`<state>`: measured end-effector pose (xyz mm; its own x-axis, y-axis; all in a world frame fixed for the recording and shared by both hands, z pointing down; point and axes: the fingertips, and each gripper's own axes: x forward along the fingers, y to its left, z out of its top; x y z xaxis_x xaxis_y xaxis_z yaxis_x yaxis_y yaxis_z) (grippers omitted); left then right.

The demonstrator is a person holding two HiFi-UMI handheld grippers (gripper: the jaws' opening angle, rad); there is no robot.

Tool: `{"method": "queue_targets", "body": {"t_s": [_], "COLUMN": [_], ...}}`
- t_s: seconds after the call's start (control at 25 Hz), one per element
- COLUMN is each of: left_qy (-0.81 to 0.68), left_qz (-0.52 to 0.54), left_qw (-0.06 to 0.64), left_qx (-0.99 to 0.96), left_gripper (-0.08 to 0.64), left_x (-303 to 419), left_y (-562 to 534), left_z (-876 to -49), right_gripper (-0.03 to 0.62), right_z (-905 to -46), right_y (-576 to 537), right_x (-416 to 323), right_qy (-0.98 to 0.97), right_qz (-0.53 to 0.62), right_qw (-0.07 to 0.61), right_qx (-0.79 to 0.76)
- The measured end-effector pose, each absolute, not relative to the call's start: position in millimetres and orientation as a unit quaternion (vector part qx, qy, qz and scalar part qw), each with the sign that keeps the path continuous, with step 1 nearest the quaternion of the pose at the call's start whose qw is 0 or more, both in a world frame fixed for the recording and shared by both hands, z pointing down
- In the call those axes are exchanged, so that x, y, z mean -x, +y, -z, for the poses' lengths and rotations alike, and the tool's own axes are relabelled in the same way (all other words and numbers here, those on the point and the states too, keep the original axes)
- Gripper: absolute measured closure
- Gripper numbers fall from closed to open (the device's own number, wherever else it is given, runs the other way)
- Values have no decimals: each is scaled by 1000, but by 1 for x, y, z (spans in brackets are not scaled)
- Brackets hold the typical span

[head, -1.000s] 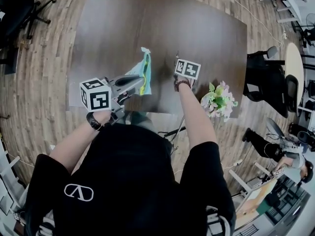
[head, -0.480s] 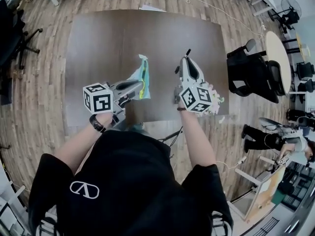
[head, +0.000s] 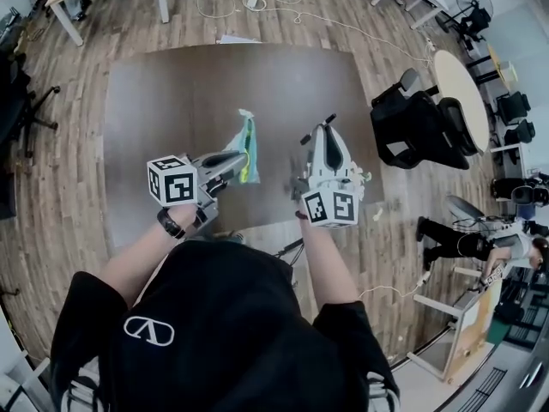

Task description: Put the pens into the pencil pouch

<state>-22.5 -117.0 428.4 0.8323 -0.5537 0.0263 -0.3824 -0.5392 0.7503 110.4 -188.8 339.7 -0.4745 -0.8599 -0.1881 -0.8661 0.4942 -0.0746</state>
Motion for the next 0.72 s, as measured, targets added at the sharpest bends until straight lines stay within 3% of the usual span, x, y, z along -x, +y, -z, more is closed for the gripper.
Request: {"method": "queue_targets", "body": {"t_s": [0.4, 0.72], "left_qy": [-260, -256], "left_qz": [100, 106], "left_qw": [395, 385], "left_qx": [-876, -880], "left_gripper": [548, 546], "left_x": [9, 6], "left_y": [-117, -119], "left_z": [-425, -414], "right_gripper": [552, 552], "right_z": [-307, -326], "right_y": [-157, -154], "right_x": [-33, -11], "right_qy": [903, 916], "right_qz": [27, 61], "right_qw": [162, 151], "right_qx": [396, 367]}}
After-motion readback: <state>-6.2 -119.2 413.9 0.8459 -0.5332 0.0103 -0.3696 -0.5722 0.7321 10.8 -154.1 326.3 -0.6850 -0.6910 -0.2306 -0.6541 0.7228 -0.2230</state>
